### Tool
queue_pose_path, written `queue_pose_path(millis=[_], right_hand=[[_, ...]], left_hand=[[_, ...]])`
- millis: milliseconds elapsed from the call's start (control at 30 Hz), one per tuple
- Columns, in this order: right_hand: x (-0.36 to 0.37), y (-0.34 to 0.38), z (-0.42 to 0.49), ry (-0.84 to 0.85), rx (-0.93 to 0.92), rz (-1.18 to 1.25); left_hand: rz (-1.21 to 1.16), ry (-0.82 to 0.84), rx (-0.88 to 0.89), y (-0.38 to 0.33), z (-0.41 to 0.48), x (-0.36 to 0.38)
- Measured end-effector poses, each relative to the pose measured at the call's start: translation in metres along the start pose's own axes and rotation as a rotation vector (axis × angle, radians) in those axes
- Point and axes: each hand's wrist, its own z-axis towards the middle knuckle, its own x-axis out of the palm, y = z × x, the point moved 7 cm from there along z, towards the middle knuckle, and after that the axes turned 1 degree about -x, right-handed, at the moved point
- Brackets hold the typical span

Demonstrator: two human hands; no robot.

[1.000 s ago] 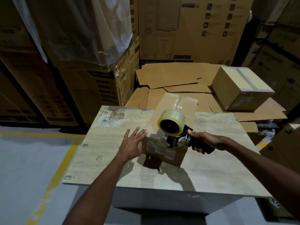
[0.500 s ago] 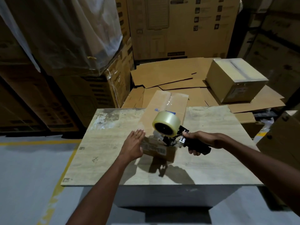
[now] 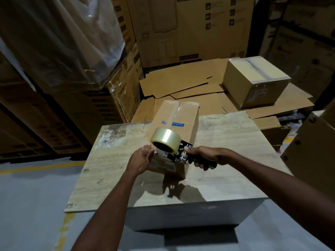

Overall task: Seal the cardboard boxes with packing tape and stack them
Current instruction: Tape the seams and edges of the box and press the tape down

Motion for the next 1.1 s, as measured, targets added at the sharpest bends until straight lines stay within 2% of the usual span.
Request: queue_pose_path(millis=[167, 300, 667, 800, 1100], right_hand=[[-0.001, -0.016, 0.002, -0.009, -0.040, 0.005], [-0.013, -0.032, -0.010, -0.051, -0.055, 0.013], [-0.027, -0.131, -0.065, -0.212, -0.093, 0.196], [-0.014, -0.148, -0.058, -0.207, -0.113, 0.281], [-0.013, -0.156, -0.014, -0.194, -0.102, 0.414]], left_hand=[[0.092, 0.008, -0.063, -0.001, 0.005, 0.007], [0.016, -0.033, -0.138, -0.004, 0.004, 0.006], [0.131, -0.048, -0.171, -0.019, 0.002, 0.007], [0.210, -0.160, -0.179, -0.031, 0.000, 0.007], [0.202, -0.326, -0.266, -0.044, 0.001, 0.018]])
